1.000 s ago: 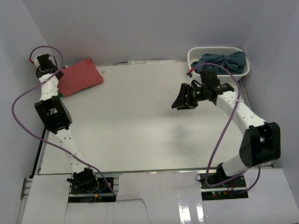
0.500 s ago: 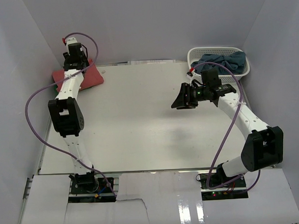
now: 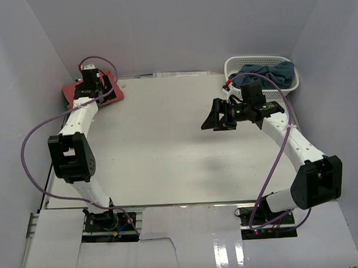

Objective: Fold and stack the t-shirts
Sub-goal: Put the neatly folded tshirt into the corner of the board with the left arm

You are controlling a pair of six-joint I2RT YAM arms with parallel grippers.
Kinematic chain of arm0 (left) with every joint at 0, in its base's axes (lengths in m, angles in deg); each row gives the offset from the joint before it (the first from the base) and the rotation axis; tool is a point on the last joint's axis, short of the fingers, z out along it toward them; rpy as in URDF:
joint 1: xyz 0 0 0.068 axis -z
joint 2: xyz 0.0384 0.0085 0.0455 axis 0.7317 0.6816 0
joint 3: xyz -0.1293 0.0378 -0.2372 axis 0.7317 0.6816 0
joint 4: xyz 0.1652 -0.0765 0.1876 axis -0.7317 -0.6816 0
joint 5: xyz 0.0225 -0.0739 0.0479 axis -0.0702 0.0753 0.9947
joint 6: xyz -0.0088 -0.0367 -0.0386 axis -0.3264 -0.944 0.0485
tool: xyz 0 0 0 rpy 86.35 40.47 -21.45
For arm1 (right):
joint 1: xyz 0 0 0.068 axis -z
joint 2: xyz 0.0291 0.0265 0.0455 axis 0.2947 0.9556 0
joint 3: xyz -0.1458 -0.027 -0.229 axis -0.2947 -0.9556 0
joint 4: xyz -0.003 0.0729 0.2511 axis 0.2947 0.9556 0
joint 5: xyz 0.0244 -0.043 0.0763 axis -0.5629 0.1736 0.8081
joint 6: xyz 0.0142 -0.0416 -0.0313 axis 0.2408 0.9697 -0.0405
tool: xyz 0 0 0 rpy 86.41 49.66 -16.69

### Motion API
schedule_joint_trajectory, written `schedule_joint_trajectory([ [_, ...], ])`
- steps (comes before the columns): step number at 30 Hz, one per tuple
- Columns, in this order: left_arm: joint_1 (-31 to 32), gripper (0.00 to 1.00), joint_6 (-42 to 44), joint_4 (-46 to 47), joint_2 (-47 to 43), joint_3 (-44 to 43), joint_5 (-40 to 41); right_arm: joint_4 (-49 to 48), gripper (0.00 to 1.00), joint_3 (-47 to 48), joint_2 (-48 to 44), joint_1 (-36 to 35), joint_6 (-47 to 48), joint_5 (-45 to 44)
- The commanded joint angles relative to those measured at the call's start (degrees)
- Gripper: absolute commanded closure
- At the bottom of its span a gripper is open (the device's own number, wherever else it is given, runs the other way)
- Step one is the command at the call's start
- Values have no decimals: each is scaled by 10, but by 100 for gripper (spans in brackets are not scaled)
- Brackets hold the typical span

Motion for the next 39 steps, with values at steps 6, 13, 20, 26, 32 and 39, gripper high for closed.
schedule_joint_trajectory([
  [6, 3, 2, -24, -49, -214, 75, -78, -13, 10, 15, -42, -2, 43, 59],
  [13, 6, 2, -28, -25, -346, 193, -77, -17, 10, -1, -92, -1, 67, 64],
  [20, 8, 2, -46, -25, -496, 280, -120, -56, 10, -48, -181, -1, 78, 38],
  [26, 8, 2, -48, -28, -621, 344, -177, -109, 10, -96, -246, -1, 81, 49],
  [32, 8, 2, -38, -48, -659, 356, -182, -118, 10, -112, -248, -1, 79, 62],
  [39, 8, 2, -29, -65, -663, 349, -165, -124, 10, -115, -255, -1, 81, 55],
])
